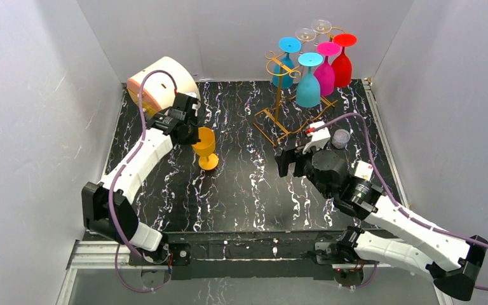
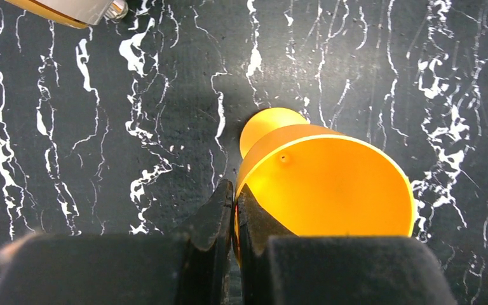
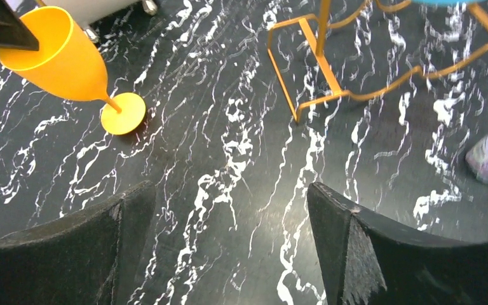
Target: Take the wine glass off the wine glass rack
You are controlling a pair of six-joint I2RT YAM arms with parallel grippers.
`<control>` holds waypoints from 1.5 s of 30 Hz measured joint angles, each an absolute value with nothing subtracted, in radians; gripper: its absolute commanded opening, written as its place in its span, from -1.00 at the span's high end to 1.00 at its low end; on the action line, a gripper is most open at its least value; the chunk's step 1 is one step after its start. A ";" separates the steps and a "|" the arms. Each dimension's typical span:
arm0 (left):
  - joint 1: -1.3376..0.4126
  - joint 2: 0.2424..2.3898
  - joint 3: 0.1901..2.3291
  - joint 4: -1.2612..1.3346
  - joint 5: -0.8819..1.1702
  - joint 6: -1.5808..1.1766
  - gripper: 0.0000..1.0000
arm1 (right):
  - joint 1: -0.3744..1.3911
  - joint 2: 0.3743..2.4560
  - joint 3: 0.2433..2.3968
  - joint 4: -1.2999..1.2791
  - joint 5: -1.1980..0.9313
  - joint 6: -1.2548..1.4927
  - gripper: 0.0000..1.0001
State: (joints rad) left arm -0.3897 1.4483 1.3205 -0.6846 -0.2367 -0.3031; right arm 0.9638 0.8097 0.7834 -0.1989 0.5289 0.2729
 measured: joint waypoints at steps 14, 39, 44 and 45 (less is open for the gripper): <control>-0.321 1.551 1.380 -0.654 -0.281 -0.273 1.00 | 0.526 0.963 0.979 -0.498 0.249 0.578 -0.97; -0.279 1.647 1.422 -0.591 -0.265 -0.280 0.92 | 0.222 1.208 1.398 -0.528 -0.126 0.753 -0.97; -0.270 1.652 1.426 -0.590 -0.259 -0.281 0.74 | 0.183 1.254 1.440 -0.523 -0.156 0.759 -0.97; -0.268 1.657 1.432 -0.593 -0.257 -0.280 0.70 | 0.175 1.258 1.440 -0.524 -0.165 0.761 -0.97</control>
State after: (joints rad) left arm -0.2684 1.6566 1.4319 -0.5926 -0.2565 -0.2798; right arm 0.1745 1.2583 1.4399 -0.5236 -0.1650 0.7609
